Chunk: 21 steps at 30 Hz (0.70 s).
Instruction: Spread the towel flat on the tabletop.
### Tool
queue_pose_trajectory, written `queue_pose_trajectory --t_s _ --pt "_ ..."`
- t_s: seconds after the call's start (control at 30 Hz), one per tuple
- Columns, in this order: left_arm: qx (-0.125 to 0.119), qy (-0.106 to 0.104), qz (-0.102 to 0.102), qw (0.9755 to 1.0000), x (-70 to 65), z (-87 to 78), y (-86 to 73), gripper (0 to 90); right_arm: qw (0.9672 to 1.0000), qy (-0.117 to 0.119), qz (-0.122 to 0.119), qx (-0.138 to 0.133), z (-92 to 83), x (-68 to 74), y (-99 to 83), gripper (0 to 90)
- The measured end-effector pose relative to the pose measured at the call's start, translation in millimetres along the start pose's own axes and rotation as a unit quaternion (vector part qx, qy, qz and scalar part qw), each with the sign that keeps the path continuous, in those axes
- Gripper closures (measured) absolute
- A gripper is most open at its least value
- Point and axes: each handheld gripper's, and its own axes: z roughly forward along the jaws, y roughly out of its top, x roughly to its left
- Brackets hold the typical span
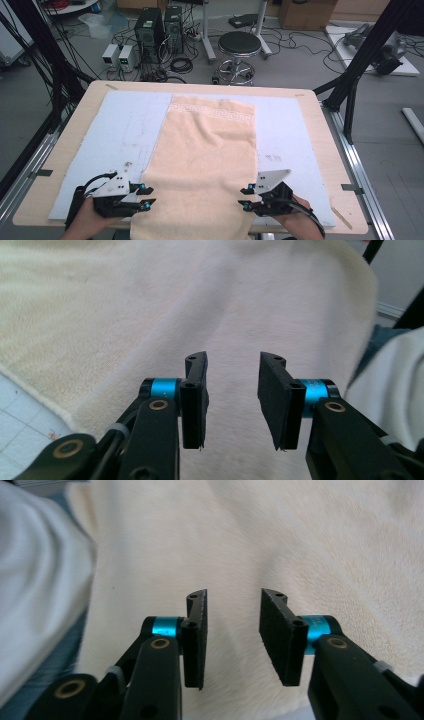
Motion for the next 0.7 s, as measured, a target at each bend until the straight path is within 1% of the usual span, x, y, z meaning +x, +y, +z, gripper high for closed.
queue_pose_trajectory --t_s 0.03,0.07,0.1,0.13,0.17,0.2,0.23,0.27,0.3,0.33,0.37,0.4,0.43,0.47,0.5,0.53,0.57,0.6,0.63,0.67,0.7 --pt "0.007 0.008 -0.001 0.9999 4.2 5.9 -0.7 62.8 1.0000 -0.007 0.002 0.004 7.2 -4.7 -2.8 62.8" --pt "0.013 0.011 -0.005 0.9998 9.0 11.7 -1.2 62.0 0.9999 -0.010 0.006 0.007 13.9 -8.9 -5.2 62.4" --pt "0.021 0.006 -0.008 0.9997 13.6 17.3 -1.6 61.7 0.9998 -0.010 0.012 0.010 19.5 -12.1 -7.6 61.9" --pt "0.031 0.006 -0.007 0.9995 16.4 22.5 -1.8 61.7 0.9998 -0.008 0.014 0.014 25.1 -15.0 -10.1 62.0" --pt "0.045 0.004 -0.004 0.9990 19.1 26.9 -2.1 61.8 0.9995 -0.010 0.014 0.027 30.0 -16.8 -12.5 62.0" --pt "0.051 -0.003 -0.006 0.9987 20.8 31.4 -3.0 62.9 0.9991 -0.014 0.012 0.039 34.5 -18.1 -15.6 62.8" --pt "0.063 -0.012 0.000 0.9979 22.1 34.5 -4.0 65.1 0.9995 -0.006 0.018 0.026 35.3 -20.4 -18.9 65.6" --pt "0.066 -0.014 0.005 0.9977 21.4 38.0 -5.8 66.6 0.9993 0.003 0.030 0.021 34.3 -22.4 -21.3 68.5" --pt "0.061 -0.009 0.009 0.9981 20.2 38.0 -6.7 67.3 0.9993 0.007 0.031 0.018 33.3 -23.1 -22.9 72.8" --pt "0.061 -0.010 0.005 0.9981 20.3 37.7 -6.6 69.5 0.9994 0.011 0.027 0.019 32.5 -23.1 -23.5 76.6" --pt "0.061 -0.017 0.000 0.9980 21.1 36.8 -7.0 74.4 0.9994 0.013 0.025 0.021 31.6 -22.1 -23.5 80.6" --pt "0.058 -0.015 -0.004 0.9982 20.2 36.2 -8.3 80.3 0.9994 0.014 0.021 0.022 31.0 -20.9 -23.5 82.2" --pt "0.057 -0.014 -0.004 0.9983 18.8 35.3 -9.2 83.5 0.9994 0.015 0.018 0.023 30.4 -19.8 -23.5 82.7" --pt "0.061 -0.016 -0.003 0.9980 17.0 33.7 -9.2 84.9 0.9993 0.018 0.018 0.026 29.6 -19.2 -23.4 82.8" --pt "0.066 -0.023 -0.002 0.9976 14.6 32.4 -9.5 85.7 0.9993 0.018 0.019 0.026 28.7 -18.0 -23.2 82.7" --pt "0.066 -0.021 0.000 0.9976 10.5 31.2 -10.2 86.1 0.9992 0.022 0.019 0.027 27.8 -16.2 -23.0 82.8" --pt "0.070 -0.024 0.007 0.9972 7.6 29.5 -10.8 86.4 0.9993 0.025 0.013 0.026 26.9 -14.6 -22.9 82.8" --pt "0.072 -0.028 0.006 0.9970 3.8 27.8 -11.5 86.5 0.9992 0.026 0.014 0.027 25.5 -11.8 -22.7 82.6" --pt "0.077 -0.037 0.009 0.9963 0.6 25.6 -12.2 86.6 0.9990 0.033 0.013 0.028 23.5 -9.5 -22.4 81.7" --pt "0.076 -0.042 0.010 0.9962 -3.4 23.6 -13.2 86.5 0.9987 0.042 0.011 0.027 21.1 -7.3 -22.0 78.9" --pt "0.074 -0.046 0.011 0.9961 -6.3 21.2 -13.5 86.4 0.9989 0.039 0.008 0.026 17.5 -5.2 -21.4 76.0"
